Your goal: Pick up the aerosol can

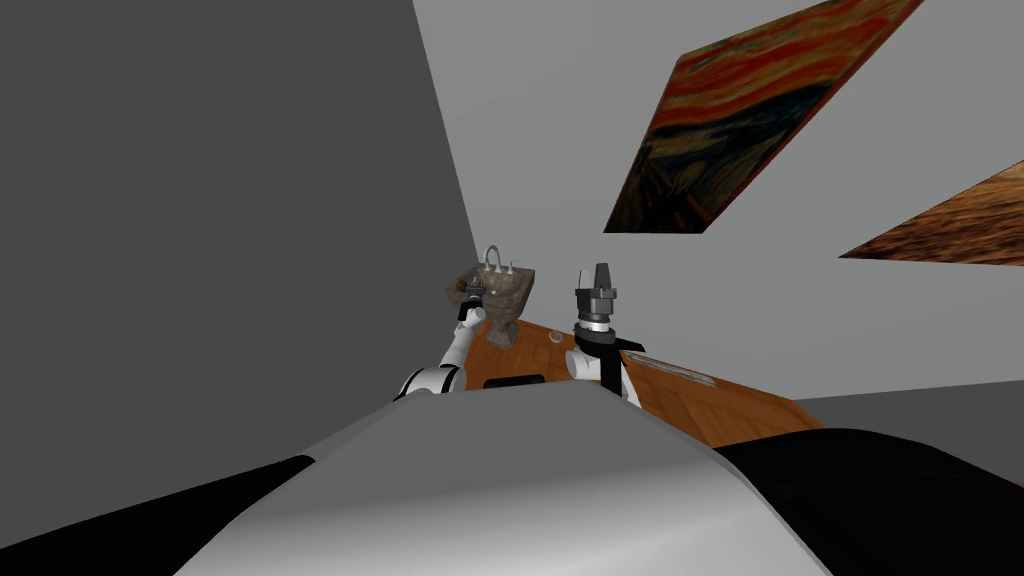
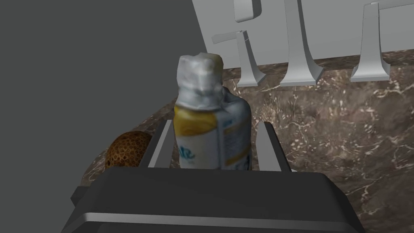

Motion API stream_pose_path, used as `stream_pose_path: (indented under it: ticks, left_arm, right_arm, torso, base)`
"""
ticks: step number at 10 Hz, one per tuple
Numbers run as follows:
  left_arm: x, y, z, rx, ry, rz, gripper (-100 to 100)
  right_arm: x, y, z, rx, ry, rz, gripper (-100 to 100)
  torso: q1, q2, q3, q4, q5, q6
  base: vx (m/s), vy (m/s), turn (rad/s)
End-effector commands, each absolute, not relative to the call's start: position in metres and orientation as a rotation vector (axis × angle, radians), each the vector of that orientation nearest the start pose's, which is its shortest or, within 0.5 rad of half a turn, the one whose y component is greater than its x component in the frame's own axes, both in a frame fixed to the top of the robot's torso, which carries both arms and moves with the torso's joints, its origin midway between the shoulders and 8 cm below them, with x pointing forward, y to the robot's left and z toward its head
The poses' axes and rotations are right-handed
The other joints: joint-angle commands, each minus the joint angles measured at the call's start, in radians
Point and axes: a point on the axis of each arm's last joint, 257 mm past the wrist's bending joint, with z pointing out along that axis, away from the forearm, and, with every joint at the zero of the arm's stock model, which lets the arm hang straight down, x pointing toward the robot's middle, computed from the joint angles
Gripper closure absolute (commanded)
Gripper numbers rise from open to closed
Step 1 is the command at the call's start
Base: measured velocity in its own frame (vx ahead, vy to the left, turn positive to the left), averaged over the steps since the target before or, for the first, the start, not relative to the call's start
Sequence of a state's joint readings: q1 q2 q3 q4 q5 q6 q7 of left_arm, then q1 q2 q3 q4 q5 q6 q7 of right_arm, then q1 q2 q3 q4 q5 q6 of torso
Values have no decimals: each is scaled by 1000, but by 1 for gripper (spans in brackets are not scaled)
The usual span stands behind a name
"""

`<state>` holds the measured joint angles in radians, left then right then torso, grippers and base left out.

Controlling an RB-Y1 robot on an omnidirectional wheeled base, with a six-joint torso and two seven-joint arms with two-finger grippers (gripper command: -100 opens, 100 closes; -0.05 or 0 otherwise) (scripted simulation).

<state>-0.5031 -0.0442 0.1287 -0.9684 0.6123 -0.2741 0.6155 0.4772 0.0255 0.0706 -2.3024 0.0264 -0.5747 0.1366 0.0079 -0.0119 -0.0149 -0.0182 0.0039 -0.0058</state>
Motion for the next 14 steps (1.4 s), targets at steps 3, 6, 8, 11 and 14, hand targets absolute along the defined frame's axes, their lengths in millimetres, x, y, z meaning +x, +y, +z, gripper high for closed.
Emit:
stream_pose_path:
  ticks: [3,6,8,11,14]
  left_arm:
    - [631,211,-210,-1954,188,-2076,100]
    - [617,223,-225,-1968,170,-2047,100]
    - [606,221,-224,-1968,187,-2061,100]
    - [583,241,-234,-1963,152,-2035,100]
    - [565,242,-231,-1958,158,-2047,100]
  right_arm:
    - [330,-251,55,527,552,1259,0]
    - [330,-251,55,527,551,1259,0]
    - [330,-251,55,527,552,1259,0]
    - [330,-251,55,527,552,1259,0]
    - [330,-251,55,527,552,1259,0]
  torso:
    - [-1,-7,-5,-3,0,1]
    - [6,-5,-7,-8,3,-4]
    - [8,-9,-11,-12,4,-4]
    - [12,-9,-12,-15,5,-7]
    - [14,-15,-17,-19,5,-8]
  base:
    - [80,-19,-48]
    - [7,-1,-6]
    - [102,-23,-72]
    - [22,-4,-5]
    - [88,-19,-52]
